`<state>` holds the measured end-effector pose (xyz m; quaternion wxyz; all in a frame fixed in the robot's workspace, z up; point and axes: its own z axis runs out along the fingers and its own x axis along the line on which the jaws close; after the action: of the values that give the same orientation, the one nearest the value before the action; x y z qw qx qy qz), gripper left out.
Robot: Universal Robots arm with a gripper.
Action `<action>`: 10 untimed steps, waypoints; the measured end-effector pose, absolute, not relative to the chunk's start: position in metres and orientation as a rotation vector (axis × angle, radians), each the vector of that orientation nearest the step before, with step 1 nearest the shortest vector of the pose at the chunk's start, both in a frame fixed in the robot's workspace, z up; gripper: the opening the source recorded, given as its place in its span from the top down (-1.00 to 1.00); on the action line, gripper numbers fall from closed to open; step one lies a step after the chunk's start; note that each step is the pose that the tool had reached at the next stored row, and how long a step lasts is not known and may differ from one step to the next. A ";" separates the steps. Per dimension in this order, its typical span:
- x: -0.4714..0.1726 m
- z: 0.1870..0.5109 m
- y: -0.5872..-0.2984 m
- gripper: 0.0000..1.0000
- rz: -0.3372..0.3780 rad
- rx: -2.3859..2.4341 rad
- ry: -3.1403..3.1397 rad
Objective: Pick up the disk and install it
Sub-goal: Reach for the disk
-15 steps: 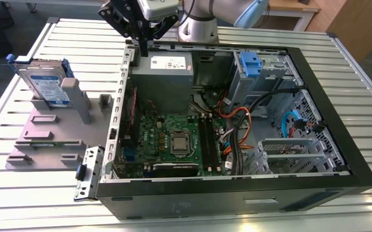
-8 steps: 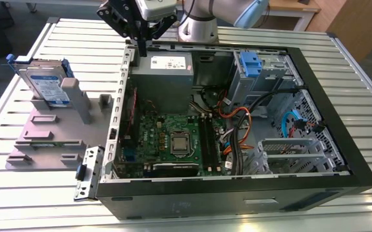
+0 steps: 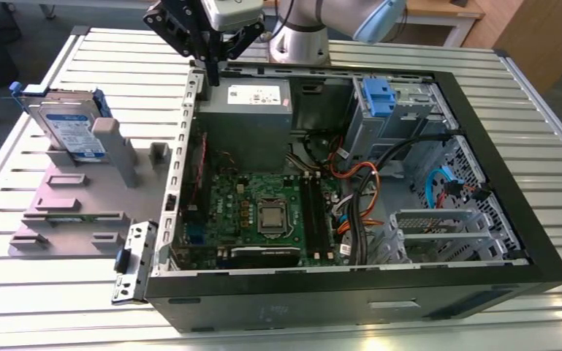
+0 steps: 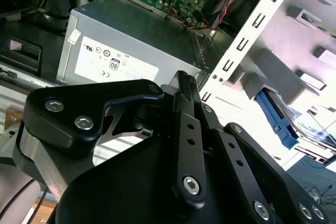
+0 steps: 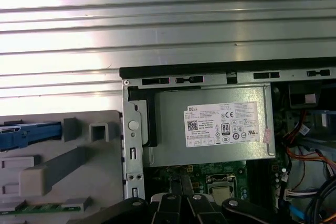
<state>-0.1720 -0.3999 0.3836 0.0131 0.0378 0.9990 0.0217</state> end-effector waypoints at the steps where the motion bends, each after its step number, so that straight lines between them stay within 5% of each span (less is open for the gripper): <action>1: -0.172 0.384 -0.400 0.79 0.068 0.118 3.112; 10: -0.176 0.383 -0.400 0.79 0.068 0.118 3.112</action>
<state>-0.1762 -0.3999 0.3831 0.0131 0.0378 0.9990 0.0217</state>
